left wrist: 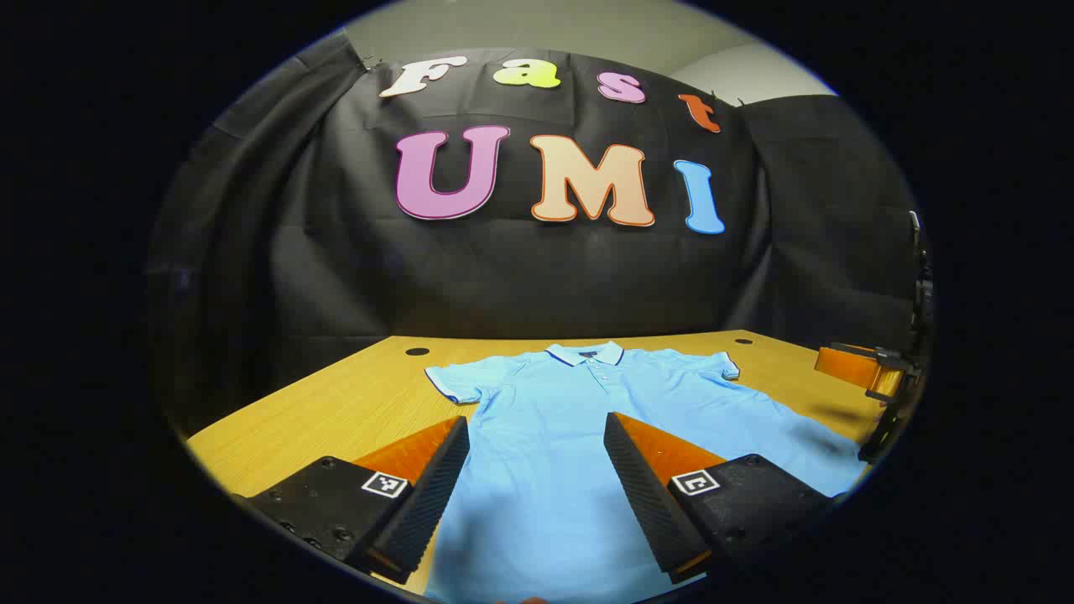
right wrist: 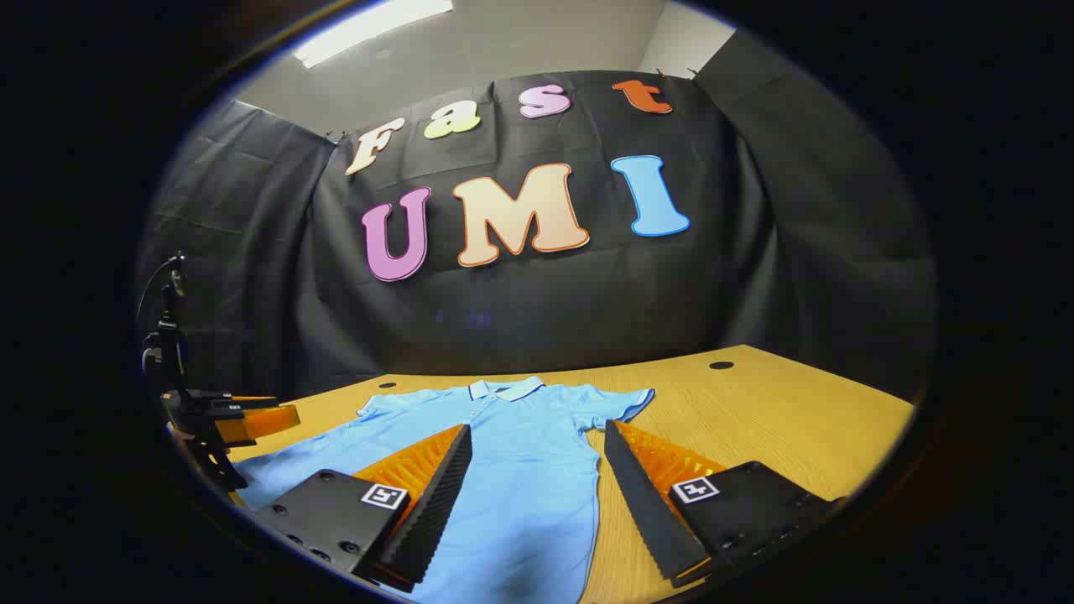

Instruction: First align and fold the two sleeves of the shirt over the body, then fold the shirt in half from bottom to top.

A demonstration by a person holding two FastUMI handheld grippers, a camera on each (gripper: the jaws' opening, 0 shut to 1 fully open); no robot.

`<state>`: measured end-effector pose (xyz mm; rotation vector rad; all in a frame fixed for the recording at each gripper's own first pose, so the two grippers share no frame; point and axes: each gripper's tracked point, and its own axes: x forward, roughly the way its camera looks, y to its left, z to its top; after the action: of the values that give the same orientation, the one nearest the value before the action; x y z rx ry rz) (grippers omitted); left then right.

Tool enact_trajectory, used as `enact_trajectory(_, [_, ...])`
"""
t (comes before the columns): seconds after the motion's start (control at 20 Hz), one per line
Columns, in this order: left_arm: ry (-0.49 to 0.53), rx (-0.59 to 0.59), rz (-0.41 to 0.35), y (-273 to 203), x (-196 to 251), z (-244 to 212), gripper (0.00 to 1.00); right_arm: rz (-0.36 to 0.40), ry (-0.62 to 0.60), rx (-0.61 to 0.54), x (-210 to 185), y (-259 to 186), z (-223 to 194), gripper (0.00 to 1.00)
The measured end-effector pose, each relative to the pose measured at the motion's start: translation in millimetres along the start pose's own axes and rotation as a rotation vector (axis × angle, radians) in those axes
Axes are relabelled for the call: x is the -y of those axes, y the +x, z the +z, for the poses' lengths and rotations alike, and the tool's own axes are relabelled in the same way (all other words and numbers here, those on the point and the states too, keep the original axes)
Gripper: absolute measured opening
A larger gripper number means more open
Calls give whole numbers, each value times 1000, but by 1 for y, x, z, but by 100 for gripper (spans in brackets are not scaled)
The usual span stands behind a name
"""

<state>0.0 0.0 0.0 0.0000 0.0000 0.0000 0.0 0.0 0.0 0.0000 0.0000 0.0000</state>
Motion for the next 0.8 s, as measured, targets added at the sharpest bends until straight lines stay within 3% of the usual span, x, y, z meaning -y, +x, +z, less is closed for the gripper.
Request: enact_trajectory(0.8, [9, 7, -8, -1, 2, 1, 98, -6, -12, -21, 0, 2, -5, 98])
